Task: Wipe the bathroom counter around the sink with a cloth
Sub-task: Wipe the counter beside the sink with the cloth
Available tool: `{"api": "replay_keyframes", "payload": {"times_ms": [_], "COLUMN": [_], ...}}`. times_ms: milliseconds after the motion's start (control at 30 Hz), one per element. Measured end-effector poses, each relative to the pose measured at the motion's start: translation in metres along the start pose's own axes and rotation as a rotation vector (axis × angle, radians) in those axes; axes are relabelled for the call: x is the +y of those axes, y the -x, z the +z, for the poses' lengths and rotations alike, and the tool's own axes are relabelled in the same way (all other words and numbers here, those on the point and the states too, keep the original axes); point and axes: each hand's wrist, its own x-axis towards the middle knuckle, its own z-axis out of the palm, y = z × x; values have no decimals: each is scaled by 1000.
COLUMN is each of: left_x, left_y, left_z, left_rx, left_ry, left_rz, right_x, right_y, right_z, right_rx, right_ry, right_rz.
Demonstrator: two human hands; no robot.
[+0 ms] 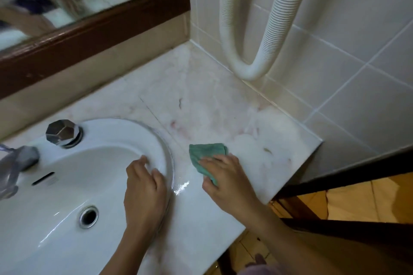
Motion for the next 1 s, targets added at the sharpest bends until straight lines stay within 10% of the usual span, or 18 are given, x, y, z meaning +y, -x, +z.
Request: {"api": "replay_keyframes", "payload": {"times_ms": [233,433,600,1000], "left_x": [4,5,5,-2], "left_y": [4,3,2,-7], "left_z": [-5,-5,-4,3], "left_rx": [1,4,-2,9], "left_ry": [33,34,32,-21], "left_rz": [-30,-33,-30,-16], "right_x": [8,49,56,41], "right_y": [-32,-25,-18,-215], "right_z": [-66,-45,10,61], "right_rx": [-25,150,-369,-327], "right_ry": [-1006,248,449,399], "right_rz": [680,208,-212,102]}}
